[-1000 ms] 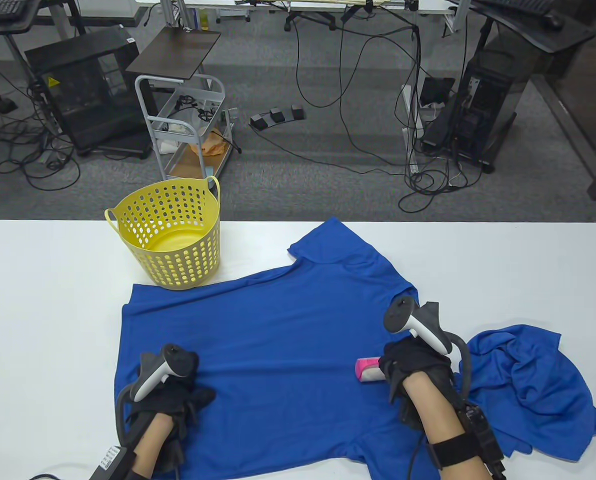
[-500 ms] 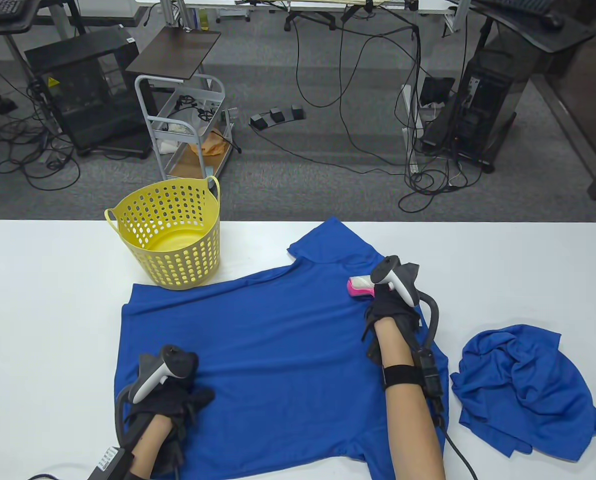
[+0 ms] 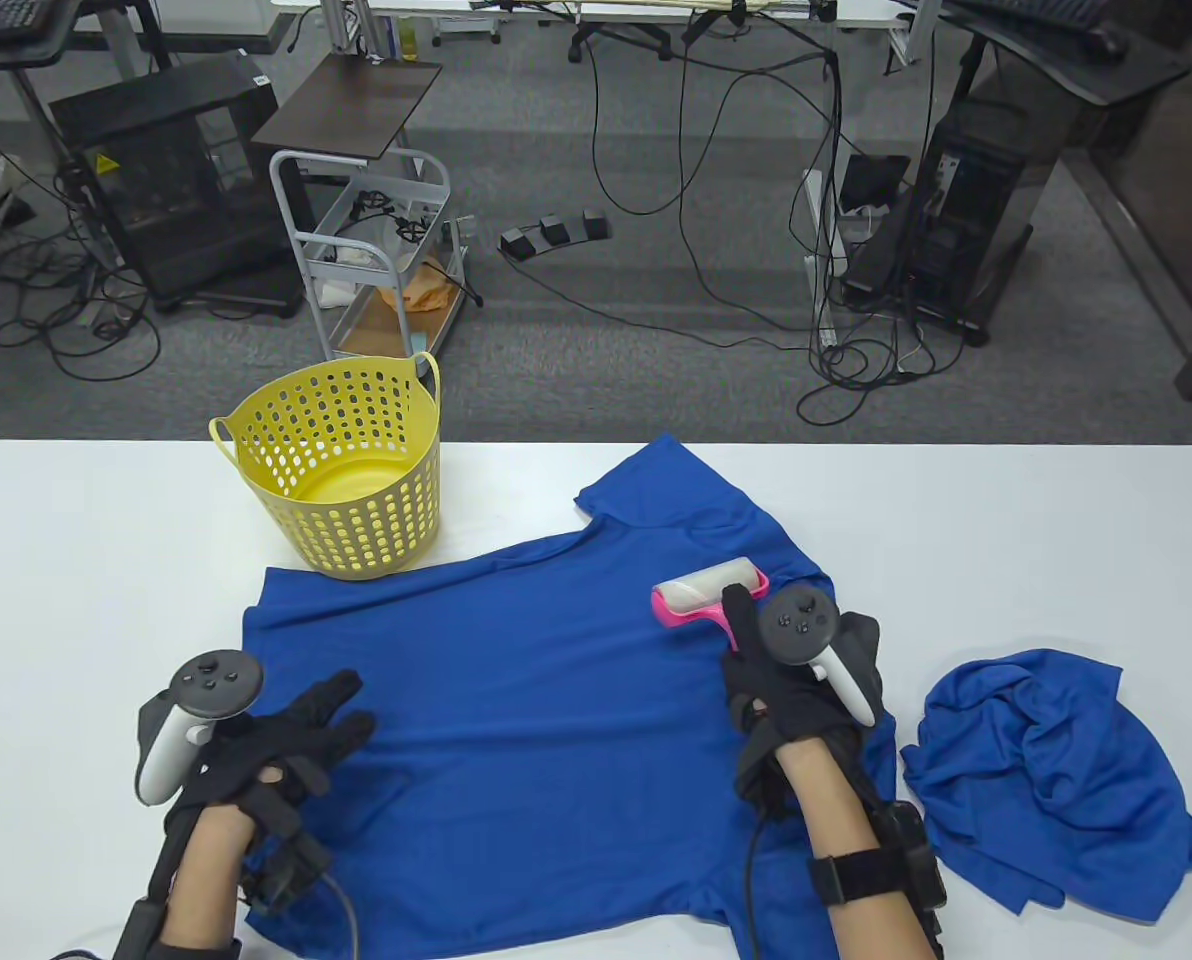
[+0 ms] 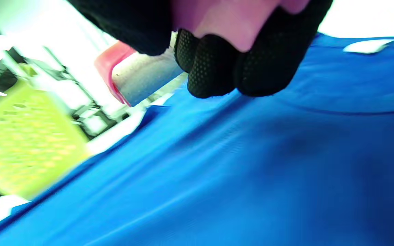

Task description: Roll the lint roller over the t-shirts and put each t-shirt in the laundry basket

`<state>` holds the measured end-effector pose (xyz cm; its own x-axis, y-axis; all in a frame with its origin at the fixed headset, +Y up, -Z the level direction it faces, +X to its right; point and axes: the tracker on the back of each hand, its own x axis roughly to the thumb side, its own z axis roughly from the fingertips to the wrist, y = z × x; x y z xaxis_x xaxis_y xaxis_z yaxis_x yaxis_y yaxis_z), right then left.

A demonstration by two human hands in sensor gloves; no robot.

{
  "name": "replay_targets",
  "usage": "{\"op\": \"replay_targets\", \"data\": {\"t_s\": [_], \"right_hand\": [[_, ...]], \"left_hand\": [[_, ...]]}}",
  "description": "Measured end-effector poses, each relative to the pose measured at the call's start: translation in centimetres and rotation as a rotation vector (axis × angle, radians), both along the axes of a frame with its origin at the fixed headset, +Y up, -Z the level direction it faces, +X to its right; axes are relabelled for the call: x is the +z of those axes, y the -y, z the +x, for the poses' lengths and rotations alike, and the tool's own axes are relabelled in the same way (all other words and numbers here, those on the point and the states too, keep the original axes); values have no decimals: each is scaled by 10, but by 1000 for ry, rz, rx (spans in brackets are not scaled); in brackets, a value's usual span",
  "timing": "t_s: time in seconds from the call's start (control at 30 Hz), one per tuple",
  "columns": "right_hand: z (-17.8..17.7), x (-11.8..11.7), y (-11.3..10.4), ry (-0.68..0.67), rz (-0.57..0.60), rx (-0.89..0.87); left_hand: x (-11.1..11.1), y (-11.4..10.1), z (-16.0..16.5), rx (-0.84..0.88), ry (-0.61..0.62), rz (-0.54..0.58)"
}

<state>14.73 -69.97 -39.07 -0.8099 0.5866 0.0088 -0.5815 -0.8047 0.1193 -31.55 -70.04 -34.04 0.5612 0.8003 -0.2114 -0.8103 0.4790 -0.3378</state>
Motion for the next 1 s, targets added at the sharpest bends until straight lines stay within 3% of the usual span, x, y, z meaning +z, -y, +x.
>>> {"op": "replay_targets", "data": {"t_s": [0.2, 0.37, 0.47, 0.67, 0.77, 0.87, 0.93, 1.0], "right_hand": [[-59, 44, -9, -143, 155, -159], [-105, 75, -12, -232, 282, -244], [-117, 87, -11, -245, 390, -124], [-118, 90, -1, -448, 254, -243], [-110, 96, -2, -524, 289, -307], [-101, 104, -10, -467, 363, -238], [-85, 111, -19, -348, 491, -73], [-61, 110, -22, -221, 558, 85]], "left_hand": [[20, -45, 69, -171, 184, 226], [31, -39, 133, -148, 265, 147], [30, -26, 155, -74, 232, 130], [27, -12, 166, 59, 202, 169], [32, -15, 167, 84, 228, 195], [36, -19, 167, 69, 195, 269], [38, -24, 162, 42, 129, 341], [36, -28, 147, 14, 107, 340]]}}
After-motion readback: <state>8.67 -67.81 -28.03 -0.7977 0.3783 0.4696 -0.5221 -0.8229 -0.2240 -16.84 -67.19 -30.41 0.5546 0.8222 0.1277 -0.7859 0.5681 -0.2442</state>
